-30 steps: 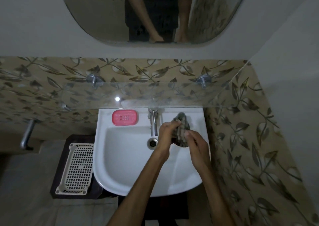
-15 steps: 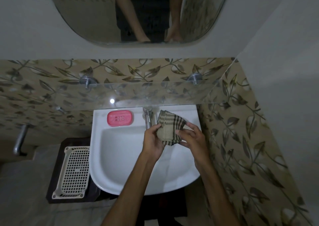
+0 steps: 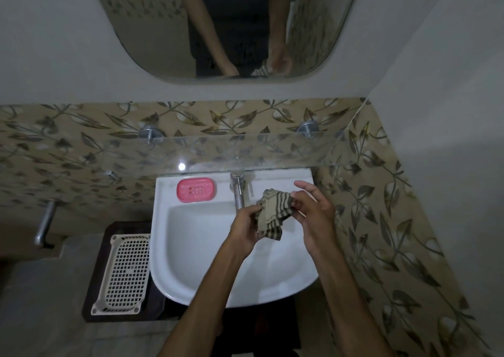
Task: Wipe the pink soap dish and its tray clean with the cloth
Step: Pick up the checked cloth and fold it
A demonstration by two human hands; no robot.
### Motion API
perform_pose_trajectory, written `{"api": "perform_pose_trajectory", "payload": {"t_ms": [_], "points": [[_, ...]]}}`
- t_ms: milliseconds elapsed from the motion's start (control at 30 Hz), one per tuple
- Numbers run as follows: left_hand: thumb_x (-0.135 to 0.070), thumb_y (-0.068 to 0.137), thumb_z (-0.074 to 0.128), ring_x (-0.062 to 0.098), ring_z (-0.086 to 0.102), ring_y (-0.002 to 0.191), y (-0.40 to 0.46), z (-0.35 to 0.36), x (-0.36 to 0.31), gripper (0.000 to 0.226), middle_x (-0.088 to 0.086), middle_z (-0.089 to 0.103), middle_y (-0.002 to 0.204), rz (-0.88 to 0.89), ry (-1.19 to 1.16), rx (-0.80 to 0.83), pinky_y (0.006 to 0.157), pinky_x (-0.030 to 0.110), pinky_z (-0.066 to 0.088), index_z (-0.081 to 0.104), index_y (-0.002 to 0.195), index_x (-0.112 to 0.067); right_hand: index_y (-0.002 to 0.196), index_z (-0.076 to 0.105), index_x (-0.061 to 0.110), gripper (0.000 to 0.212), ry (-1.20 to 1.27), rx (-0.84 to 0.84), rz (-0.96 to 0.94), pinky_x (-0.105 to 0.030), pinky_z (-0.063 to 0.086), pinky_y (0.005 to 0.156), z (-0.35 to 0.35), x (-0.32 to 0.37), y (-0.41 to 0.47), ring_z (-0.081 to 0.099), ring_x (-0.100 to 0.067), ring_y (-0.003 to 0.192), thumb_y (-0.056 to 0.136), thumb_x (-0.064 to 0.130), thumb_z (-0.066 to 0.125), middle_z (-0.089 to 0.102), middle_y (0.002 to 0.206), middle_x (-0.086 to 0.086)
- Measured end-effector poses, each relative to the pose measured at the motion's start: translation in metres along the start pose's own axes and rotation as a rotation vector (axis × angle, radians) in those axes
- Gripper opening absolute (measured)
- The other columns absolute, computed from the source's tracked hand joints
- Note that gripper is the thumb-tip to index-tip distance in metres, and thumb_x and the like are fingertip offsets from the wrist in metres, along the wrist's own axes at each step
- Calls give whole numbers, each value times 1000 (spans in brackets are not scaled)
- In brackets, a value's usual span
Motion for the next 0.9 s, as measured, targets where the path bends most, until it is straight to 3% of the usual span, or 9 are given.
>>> {"api": "perform_pose_trajectory", "payload": {"t_ms": [133,267,367,467,533,600,667,800,900], "points": [[-21,94,57,26,64,84,-2,-4,-7,27,7,72,89,104,257,-135,75,35,54,72,110,-7,96,76,12,20,97,-23,69,-25,59,62,9,11,1,60,-15,70,95,-2,61,65,72,-2],[-32,78,73,23,53,134,-29,4,-34,73,4,56,147,488,479,-188,115,44,43,50,146,-25,96,76,11,20,78,-43,101,-24,60,60,14,16,2,58,-15,71,95,-3,61,63,74,-4],[-16,73,79,20,38,147,-61,37,-52,93,2,41,159,923,827,-25,118,38,40,38,156,-19,97,75,9,19,62,-12,157,-24,61,61,17,15,0,62,-15,73,95,-2,61,65,77,-5],[-13,73,84,20,37,150,-75,56,-54,94,3,44,159,1116,1086,11,122,40,31,40,156,-14,99,73,7,13,107,39,226,-24,61,61,23,17,-4,68,-18,82,95,1,62,70,87,-8],[-12,74,86,22,55,133,-79,58,-62,77,5,62,143,1188,1052,-53,114,41,42,55,145,-10,97,72,8,12,139,58,251,-24,61,60,25,21,-5,68,-17,79,95,2,62,70,82,-7],[-9,78,80,23,70,103,-81,57,-71,49,4,75,115,1222,934,-113,90,45,57,69,126,-9,97,72,8,13,163,66,252,-22,60,60,25,29,-3,69,-14,72,96,1,61,71,74,-3],[-8,84,72,20,68,76,-74,57,-77,27,-2,74,89,1117,807,-129,68,44,58,73,110,-13,98,72,8,9,206,52,265,-23,61,62,15,25,-2,71,-13,70,96,5,64,73,72,-2],[-6,81,62,19,65,79,-70,53,-82,20,-6,70,83,1061,747,-212,69,41,54,71,94,-18,95,71,6,16,289,-125,452,-36,63,68,-21,-35,-18,69,-24,76,89,21,72,69,84,-10],[-12,74,57,15,65,83,-84,64,-71,26,-4,70,91,1199,858,-39,69,33,52,70,95,-15,117,68,0,41,438,-13,684,-44,59,88,-18,-82,-36,71,-33,105,92,33,69,73,114,-22]]}}
Point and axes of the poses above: each hand's wrist, its own y-axis towards the middle knuckle, its own z-axis out of the palm, x = y × z, the point moved 8 cm from there along y, towards the middle knuckle
